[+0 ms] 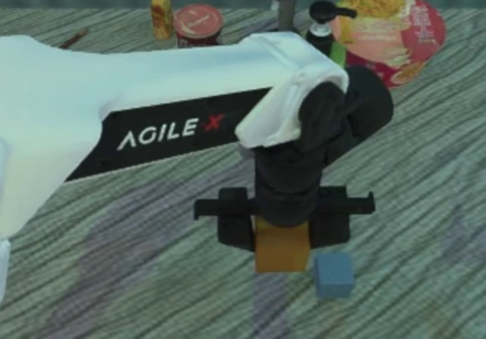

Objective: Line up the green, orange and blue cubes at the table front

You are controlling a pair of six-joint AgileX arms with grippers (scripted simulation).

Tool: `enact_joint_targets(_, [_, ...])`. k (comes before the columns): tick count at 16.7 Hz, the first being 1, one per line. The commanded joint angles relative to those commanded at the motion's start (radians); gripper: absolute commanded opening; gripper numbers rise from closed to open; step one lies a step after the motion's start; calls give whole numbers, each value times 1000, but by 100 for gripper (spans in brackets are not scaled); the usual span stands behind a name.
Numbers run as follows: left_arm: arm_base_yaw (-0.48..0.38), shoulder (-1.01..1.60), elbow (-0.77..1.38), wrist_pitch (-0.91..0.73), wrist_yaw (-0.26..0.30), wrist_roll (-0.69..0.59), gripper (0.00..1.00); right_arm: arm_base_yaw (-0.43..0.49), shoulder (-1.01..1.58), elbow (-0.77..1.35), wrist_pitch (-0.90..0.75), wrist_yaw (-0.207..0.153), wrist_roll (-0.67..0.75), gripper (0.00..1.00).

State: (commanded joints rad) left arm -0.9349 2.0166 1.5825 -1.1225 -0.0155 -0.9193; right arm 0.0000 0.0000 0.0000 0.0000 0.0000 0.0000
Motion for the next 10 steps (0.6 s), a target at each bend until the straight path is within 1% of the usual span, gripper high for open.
enact_joint_targets(2, [5,5,1,3,1,3,0,0,0,0,0,0,0,100])
enact_joint_targets(4, [6,15,-21,38,1,2,0,0,0,0,0,0,0,100])
enact_joint_targets(10, [4,77,-147,226,1,5,0,0,0,0,0,0,0,100])
